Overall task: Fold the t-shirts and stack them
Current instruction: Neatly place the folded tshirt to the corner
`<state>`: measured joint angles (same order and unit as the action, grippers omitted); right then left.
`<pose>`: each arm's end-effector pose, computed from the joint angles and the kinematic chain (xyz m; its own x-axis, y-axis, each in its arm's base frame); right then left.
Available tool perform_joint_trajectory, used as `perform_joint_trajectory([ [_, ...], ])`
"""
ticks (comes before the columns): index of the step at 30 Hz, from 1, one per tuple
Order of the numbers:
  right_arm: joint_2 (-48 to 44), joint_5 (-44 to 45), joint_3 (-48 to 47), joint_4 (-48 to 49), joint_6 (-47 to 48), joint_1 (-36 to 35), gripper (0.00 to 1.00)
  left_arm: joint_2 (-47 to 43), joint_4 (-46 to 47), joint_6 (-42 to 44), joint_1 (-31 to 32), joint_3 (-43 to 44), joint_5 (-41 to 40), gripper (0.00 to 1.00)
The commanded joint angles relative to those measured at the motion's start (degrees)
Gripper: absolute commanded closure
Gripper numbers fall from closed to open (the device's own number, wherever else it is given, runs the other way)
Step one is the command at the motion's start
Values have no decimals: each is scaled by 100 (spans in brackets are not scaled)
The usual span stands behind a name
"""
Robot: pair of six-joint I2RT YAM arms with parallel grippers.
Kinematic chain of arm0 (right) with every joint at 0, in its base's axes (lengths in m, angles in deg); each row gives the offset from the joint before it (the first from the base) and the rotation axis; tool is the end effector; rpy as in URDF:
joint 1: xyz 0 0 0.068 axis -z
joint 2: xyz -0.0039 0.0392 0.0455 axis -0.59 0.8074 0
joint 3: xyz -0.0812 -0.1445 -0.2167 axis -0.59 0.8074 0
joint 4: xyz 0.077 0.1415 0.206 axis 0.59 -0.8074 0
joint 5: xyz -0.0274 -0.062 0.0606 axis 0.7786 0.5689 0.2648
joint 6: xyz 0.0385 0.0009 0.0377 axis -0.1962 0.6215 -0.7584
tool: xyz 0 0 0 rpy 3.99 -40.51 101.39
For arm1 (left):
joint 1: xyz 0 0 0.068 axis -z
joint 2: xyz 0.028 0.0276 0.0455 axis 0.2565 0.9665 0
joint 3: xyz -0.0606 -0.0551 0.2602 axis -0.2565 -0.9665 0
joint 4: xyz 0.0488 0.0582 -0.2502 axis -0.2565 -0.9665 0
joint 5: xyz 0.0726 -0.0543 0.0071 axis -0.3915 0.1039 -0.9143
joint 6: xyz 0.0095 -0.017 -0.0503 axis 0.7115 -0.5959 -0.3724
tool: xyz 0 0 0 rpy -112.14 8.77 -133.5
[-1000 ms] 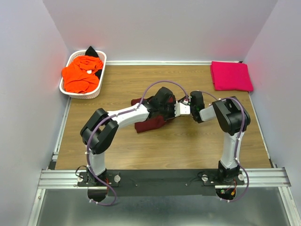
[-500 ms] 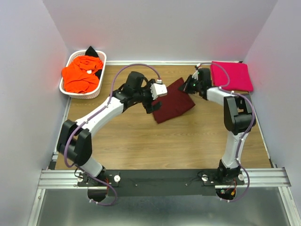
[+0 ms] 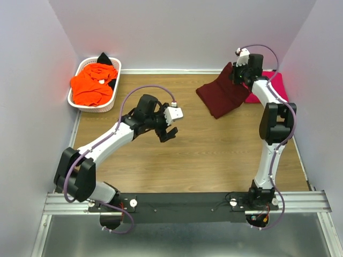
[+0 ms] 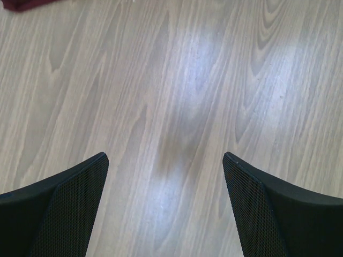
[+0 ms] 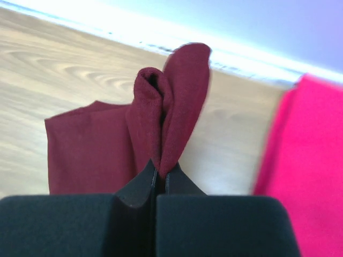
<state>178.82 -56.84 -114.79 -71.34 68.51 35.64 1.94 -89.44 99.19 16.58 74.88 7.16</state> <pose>0.5085 0.0161 0.2387 -0.4608 -0.1219 -0.8791 -0.3461 0.9368 0.0515 0.2575 -0.1786 0.2646 -0.1139 0.5530 -0.8254 0.9479 0.3092 0.0764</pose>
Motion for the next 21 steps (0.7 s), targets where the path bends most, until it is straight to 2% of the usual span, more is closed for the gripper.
perform_joint_trajectory([
  [1,308,323,-908,-306,886,209,99,-342,135,-111,-24,-198,-176,5],
  [9,563,472,-1823,-455,1018,473,99,-377,205,-85,-24,-322,-308,5],
  [21,142,376,-1788,-701,1246,614,100,-219,232,-59,-24,-269,-291,5],
])
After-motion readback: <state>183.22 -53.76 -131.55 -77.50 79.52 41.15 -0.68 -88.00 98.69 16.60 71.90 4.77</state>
